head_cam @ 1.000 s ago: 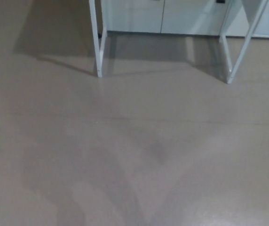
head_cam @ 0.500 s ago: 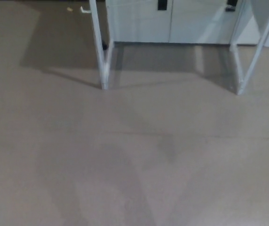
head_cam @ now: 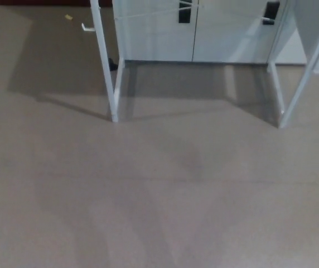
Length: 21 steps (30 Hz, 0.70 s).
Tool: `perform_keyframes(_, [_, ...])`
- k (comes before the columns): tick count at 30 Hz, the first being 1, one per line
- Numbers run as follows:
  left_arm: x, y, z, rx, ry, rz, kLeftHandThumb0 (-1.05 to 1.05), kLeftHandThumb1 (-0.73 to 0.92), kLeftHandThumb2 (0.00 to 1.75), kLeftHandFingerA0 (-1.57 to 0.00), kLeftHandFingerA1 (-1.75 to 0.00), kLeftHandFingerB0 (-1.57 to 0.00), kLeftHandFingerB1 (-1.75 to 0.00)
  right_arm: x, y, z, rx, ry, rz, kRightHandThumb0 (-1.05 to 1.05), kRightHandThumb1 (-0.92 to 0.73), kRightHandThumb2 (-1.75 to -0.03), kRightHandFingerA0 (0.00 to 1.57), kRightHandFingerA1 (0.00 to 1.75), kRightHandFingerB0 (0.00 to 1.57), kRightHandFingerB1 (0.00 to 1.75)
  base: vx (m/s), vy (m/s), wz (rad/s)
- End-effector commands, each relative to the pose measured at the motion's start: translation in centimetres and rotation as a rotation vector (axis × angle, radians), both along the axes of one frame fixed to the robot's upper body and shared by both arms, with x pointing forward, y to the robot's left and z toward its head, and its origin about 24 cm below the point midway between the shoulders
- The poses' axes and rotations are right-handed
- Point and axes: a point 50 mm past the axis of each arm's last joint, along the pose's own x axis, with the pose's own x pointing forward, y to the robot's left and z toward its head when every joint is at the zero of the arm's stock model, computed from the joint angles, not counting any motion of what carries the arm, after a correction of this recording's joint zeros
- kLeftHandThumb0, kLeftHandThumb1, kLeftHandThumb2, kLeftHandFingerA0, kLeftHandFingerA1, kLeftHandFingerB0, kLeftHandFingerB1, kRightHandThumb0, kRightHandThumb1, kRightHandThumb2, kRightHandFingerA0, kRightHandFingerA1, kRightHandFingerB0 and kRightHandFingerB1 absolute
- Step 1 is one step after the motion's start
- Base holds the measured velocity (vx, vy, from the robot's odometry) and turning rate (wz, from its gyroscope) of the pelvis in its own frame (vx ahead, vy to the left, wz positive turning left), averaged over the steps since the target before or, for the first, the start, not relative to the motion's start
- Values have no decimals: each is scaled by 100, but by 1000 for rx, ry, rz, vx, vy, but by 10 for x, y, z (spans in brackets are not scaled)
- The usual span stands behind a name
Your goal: The robot walk towards a table in front and pick up a black pencil case on the left hand side and put the pencil case into a small container on the right hand side
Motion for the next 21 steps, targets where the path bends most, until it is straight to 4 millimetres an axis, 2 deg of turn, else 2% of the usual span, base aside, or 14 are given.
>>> perform_keyframes(1, [-3,4,2,1,-1,10,-27,53,56,-38,-40,-21,-29,-3,-3,0,-17,24,-3,-37,-61,-59,51,44,32,34,304,128,6])
perform_keyframes(4, [-3,3,1,-12,-1,25,-26,53,56,-38,-40,-20,-28,-2,-3,0,-23,29,0,-37,-61,-59,52,43,32,34,268,81,8])
perform_keyframes(5, [-3,3,1,-8,4,19,-22,38,86,-30,-58,-5,-45,-3,-2,0,-22,28,-2,-37,-61,-59,52,43,33,34,264,38,8])
perform_keyframes(6, [-3,3,1,-8,3,17,-27,54,56,-41,-44,-20,-28,-3,-3,-1,-22,29,-2,-37,-61,-59,52,43,33,34,291,6,10])
perform_keyframes(10, [-4,2,1,3,2,-4,-28,54,56,-41,-44,-20,-29,-2,-3,0,-29,32,12,-38,-61,-59,53,44,34,34,278,-105,14])
perform_keyframes(11, [-6,3,1,8,7,-9,-23,38,86,-30,-59,-6,-46,-3,-3,-1,-31,38,14,-38,-61,-59,53,44,34,34,269,-172,10])
perform_keyframes(12, [-7,2,1,10,11,-9,-29,53,56,-38,-42,-21,-29,-4,-3,-1,-20,37,4,-36,-62,-59,52,44,32,34,436,-165,23])
perform_keyframes(18, [-9,2,1,22,21,-37,-32,53,56,-38,-41,-20,-29,-5,-3,-1,-14,40,9,-38,-62,-59,51,43,32,34,285,-184,0])
perform_keyframes(19, [-9,2,1,26,23,-42,-26,37,86,-29,-58,-6,-46,-5,-3,-1,-13,41,7,-37,-62,-59,50,43,31,34,197,-77,-4])
perform_keyframes(20, [-9,2,1,19,22,-31,-32,52,56,-39,-40,-20,-29,-5,-3,-1,-11,42,8,-37,-62,-60,50,43,31,34,223,-65,-4])
perform_keyframes(21, [-9,2,0,12,19,-20,-24,37,85,-30,-59,-6,-45,-5,-3,-1,-11,42,10,-37,-63,-60,49,42,31,34,238,-15,-8])
